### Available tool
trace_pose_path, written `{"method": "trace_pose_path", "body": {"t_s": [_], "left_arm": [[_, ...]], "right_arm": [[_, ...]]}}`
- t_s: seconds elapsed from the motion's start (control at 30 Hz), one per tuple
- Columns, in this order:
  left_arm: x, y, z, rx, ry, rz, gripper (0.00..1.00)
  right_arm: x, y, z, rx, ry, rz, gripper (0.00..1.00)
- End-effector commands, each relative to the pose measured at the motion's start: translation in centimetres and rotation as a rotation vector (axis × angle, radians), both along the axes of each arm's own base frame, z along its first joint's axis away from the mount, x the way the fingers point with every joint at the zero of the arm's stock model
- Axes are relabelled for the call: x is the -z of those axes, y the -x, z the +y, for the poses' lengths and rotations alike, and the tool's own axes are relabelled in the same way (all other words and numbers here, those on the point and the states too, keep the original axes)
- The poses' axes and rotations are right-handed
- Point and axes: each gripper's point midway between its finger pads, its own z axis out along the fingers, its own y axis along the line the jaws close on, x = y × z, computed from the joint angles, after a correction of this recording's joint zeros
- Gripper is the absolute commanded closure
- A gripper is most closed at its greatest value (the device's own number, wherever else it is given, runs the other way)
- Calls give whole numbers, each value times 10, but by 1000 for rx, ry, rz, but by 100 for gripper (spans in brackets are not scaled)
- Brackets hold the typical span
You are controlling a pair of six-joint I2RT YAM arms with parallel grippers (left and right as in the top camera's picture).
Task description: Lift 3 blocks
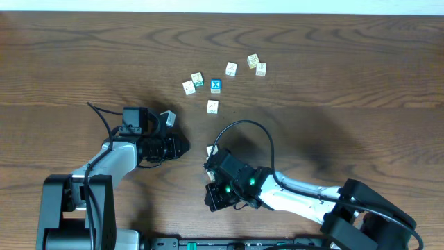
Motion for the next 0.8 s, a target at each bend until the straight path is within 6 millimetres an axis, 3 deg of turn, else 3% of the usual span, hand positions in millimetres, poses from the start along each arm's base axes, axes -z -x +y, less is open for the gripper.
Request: {"method": "trace_pose_path", "body": {"t_s": [0.0, 0.2, 0.4, 0.6, 0.77], "left_arm": [[-6, -11, 12, -22, -39, -52, 93], [-35, -24, 32, -89, -48, -153, 93], [-59, -30, 38, -110, -58, -236, 93], [-59, -27, 38, -109, -58, -229, 93], [-58, -25, 39, -111, -61, -216, 93]], "right_arm": [[4, -3, -1, 3, 15, -29, 99], [-5, -18, 9, -34, -53, -114, 99], [-12, -25, 16, -98, -95, -191, 99], [-29, -23, 31, -284, -187, -307, 99], [-36, -38, 33, -291, -153, -375, 99]]}}
